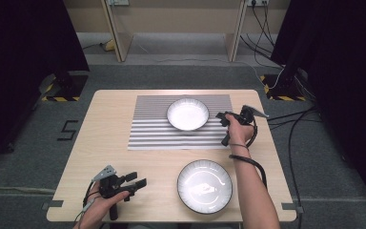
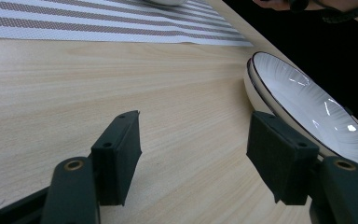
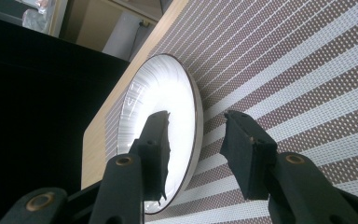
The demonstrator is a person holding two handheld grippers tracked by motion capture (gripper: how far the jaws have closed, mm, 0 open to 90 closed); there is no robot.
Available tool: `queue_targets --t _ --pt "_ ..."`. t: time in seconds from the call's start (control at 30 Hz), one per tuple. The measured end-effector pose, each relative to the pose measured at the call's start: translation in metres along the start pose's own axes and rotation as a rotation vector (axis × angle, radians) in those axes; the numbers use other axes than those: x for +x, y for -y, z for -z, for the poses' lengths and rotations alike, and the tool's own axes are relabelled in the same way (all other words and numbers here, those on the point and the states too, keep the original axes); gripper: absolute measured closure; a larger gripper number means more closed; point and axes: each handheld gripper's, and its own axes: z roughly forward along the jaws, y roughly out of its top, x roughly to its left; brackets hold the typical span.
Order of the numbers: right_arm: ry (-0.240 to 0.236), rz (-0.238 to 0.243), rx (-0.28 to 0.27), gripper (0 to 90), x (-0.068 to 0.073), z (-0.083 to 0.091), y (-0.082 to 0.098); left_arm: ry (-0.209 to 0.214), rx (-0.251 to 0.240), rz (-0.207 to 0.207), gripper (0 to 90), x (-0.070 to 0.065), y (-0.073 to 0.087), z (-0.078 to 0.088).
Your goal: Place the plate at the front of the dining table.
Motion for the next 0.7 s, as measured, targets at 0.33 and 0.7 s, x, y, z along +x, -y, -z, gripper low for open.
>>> queue_targets --t 0.33,0.7 --pt "0.009 0.009 -0.005 59.5 -0.003 0.008 0.001 0.001 0.001 -0.002 34.2 -0.001 0.0 0.0" --pt "0.002 0.004 -0.002 58.7 -0.009 0.018 0.008 0.004 0.002 -0.001 34.2 -0.002 0.001 -0.001"
